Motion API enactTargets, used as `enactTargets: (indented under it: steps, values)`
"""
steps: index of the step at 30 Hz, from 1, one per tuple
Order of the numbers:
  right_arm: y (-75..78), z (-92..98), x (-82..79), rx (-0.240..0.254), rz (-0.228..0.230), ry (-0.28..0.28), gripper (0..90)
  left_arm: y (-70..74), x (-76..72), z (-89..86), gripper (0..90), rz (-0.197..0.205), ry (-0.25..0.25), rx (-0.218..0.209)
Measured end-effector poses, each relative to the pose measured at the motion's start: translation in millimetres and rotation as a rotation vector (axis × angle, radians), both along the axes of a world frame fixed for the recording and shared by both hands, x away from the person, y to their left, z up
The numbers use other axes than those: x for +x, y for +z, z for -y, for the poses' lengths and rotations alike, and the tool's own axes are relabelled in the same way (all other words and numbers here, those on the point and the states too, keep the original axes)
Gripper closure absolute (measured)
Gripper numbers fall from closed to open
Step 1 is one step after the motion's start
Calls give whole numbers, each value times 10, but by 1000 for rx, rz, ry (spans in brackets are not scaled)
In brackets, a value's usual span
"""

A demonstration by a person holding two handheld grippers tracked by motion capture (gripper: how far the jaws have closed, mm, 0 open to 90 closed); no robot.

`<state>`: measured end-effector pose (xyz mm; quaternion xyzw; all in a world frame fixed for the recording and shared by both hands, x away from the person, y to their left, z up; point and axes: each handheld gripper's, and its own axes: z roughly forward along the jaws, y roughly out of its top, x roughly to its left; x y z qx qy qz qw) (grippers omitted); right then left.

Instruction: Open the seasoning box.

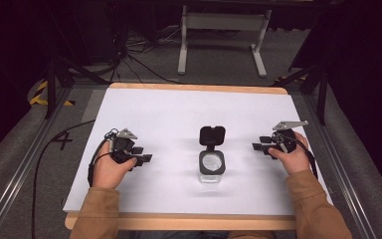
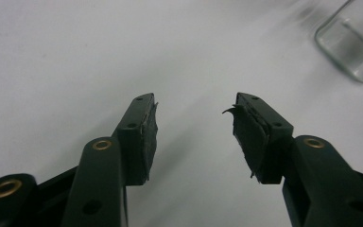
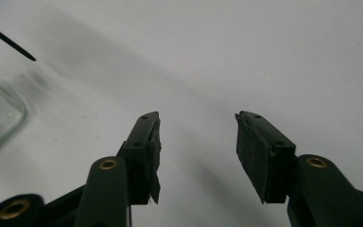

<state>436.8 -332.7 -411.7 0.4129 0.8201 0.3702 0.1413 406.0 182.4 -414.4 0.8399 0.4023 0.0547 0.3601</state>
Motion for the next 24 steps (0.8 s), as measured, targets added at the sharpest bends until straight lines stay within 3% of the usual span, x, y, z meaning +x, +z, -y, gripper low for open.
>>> enactTargets:
  steps: [4, 9, 17, 20, 24]
  values:
    - [-87, 22, 32, -13, -16, -18, 499, -124, 41, -4, 476, -26, 8, -1]
    - [-203, 27, 59, -38, -19, -22, 499, -176, 69, 5, 450, 3, 12, 24]
    - [-246, 12, 39, -61, 11, -21, 494, -224, 106, 83, 423, -6, -12, 57]
    - [-249, 16, 30, -65, 19, -21, 494, -206, 111, 111, 419, 0, -20, 29]
    - [-231, 24, 15, -65, 30, -28, 494, -177, 110, 131, 408, 5, -21, 31]
